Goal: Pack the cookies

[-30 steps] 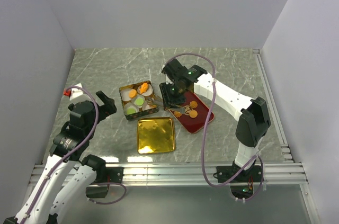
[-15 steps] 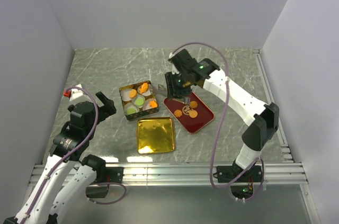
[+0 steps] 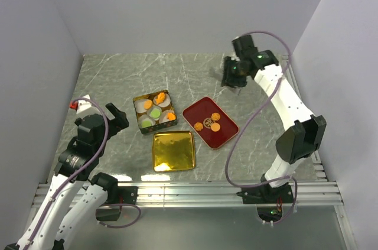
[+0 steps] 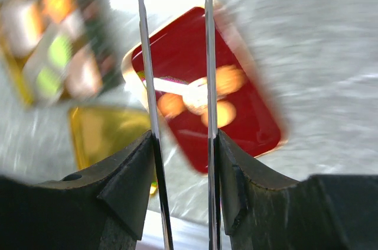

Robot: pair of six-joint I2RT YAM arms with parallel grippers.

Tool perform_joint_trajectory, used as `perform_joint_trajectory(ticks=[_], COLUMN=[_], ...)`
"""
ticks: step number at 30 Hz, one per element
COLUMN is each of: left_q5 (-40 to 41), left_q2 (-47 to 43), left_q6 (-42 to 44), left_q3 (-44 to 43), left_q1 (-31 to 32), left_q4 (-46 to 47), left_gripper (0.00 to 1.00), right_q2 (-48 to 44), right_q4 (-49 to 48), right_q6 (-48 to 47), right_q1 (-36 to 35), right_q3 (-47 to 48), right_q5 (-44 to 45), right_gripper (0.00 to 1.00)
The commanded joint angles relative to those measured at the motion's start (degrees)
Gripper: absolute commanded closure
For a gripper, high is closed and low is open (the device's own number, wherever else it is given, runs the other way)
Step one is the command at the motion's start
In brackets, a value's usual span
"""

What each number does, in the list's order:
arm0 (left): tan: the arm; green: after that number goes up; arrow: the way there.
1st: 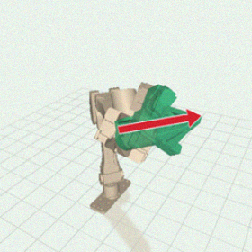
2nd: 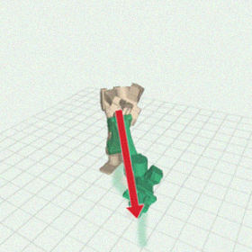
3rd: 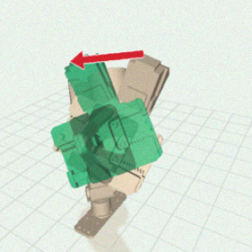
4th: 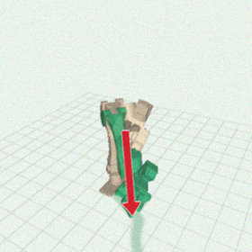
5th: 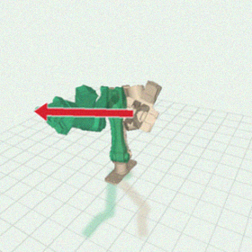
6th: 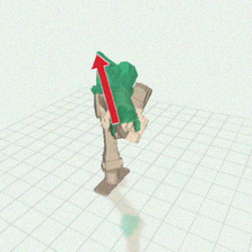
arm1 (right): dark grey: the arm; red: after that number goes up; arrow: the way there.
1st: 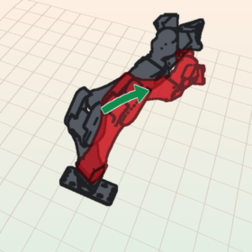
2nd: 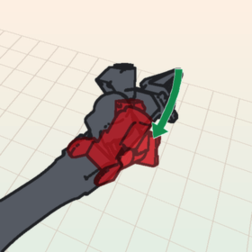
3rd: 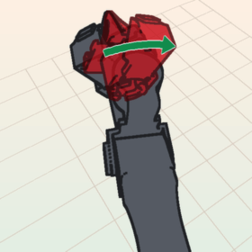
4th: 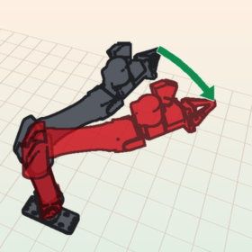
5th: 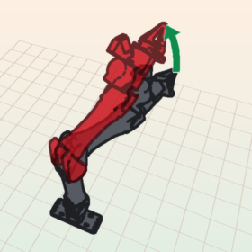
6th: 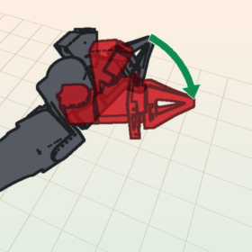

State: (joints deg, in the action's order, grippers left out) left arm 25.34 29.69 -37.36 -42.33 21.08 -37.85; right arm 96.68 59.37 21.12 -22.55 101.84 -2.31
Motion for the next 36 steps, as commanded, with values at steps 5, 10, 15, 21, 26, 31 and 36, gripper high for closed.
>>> perform_joint_trajectory(ticks=[5,10,15,21,26,31,36], left_q5=[0.2,-0.2,-0.6,-1.0,-1.4,-2.0,-1.8], left_q2=[-0.2,-0.6,-0.2,0.1,0.5,1.6,1.8], left_q6=[-1.1,-1.0,-0.9,-0.7,-0.5,-0.3,-0.3], left_q3=[-1.9,-1.7,-1.7,-1.7,-1.6,-1.7,-1.7], left_q1=[-0.1,-0.1,-0.1,-0.2,-0.1,-0.1,-0.1], left_q4=[0.3,0.6,0.8,0.9,1.2,1.3,1.3], left_gripper=[0.01,0.01,0.01,0.01,0.01,0.01,0.01], right_q2=[7.7,15.5,19.4,21.4,22.9,24.9,25.1], right_q4=[-3.2,-3.5,-5.9,-8.4,-10.8,-11.5,-12.2], right_q6=[2.4,2.7,2.5,1.9,1.7,2.0,2.1], right_q1=[13.2,16.1,17.4,18.1,18.9,19.9,20.0], right_q3=[0.7,3.9,2.5,-1.7,-5.9,-7.2,-8.3], right_q5=[-0.1,1.2,4.1,6.5,6.3,5.6,5.6], right_gripper=[0.50,0.50,0.50,0.50,0.49,0.45,0.37])
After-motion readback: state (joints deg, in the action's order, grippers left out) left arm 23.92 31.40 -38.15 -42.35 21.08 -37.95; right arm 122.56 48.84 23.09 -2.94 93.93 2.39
